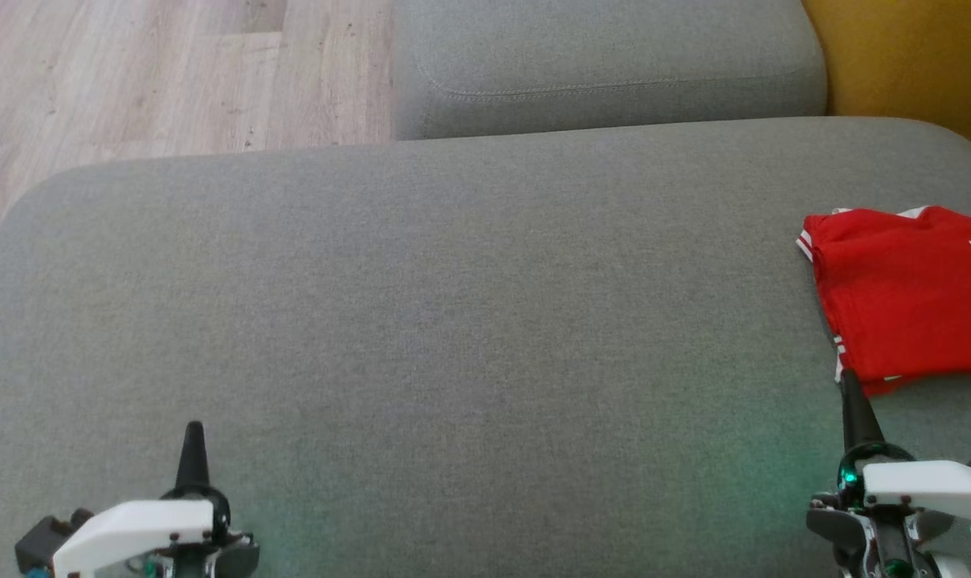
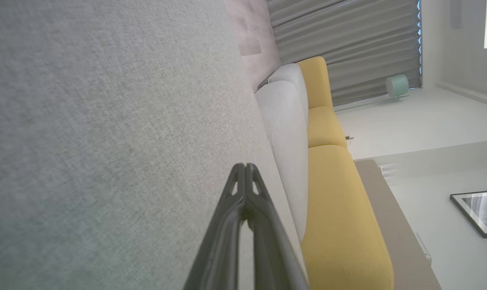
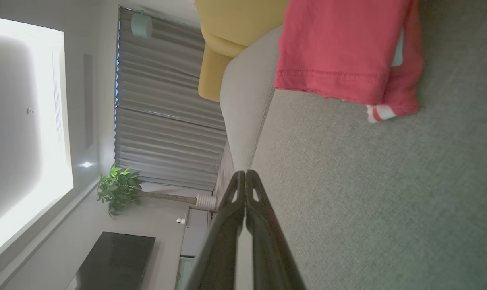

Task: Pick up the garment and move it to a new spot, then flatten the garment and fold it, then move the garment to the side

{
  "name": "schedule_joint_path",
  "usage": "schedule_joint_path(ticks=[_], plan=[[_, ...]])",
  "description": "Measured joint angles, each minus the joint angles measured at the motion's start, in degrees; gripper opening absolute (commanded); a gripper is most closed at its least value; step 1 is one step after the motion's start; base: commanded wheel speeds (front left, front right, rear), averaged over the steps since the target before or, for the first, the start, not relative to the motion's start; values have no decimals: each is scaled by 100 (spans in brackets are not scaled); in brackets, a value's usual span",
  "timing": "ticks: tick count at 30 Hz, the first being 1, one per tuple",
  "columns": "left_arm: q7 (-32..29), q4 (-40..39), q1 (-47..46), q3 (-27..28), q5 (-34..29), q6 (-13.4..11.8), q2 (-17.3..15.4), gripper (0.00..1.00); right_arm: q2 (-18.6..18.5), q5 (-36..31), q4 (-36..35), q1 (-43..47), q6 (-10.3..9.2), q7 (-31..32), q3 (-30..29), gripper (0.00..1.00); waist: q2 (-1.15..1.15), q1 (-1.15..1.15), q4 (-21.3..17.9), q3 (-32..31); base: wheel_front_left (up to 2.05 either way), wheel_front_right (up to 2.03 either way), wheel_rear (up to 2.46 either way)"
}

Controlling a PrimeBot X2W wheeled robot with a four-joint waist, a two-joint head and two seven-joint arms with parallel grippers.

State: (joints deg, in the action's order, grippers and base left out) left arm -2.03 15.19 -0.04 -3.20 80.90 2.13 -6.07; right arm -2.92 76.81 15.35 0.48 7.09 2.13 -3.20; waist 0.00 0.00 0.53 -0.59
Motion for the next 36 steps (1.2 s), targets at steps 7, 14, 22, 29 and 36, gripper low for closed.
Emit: schedule_joint_path(ticks=[7, 14, 22, 29, 36], plan=[[-114, 13, -90, 187, 301, 145, 111, 0, -2, 437, 15, -133, 0, 65, -85, 0, 0, 0, -14, 21, 0, 0, 0], [-202, 33, -122, 374, 613, 269, 163, 0, -4, 873, 19, -230, 0, 141, -134, 0, 0, 0, -29, 42, 0, 0, 0], [-332, 42, -252, 600, 958, 402, 288, 0, -5, 1388, 27, -242, 0, 202, -222, 0, 0, 0, -46, 67, 0, 0, 0], [-402, 49, -337, 720, 1138, 497, 319, 0, -5, 1642, 42, -390, 0, 252, -271, 0, 0, 0, -53, 77, 0, 0, 0], [-402, 49, -338, 721, 1138, 497, 321, 0, -5, 1642, 43, -389, 0, 253, -280, 0, 0, 0, -53, 77, 0, 0, 0]])
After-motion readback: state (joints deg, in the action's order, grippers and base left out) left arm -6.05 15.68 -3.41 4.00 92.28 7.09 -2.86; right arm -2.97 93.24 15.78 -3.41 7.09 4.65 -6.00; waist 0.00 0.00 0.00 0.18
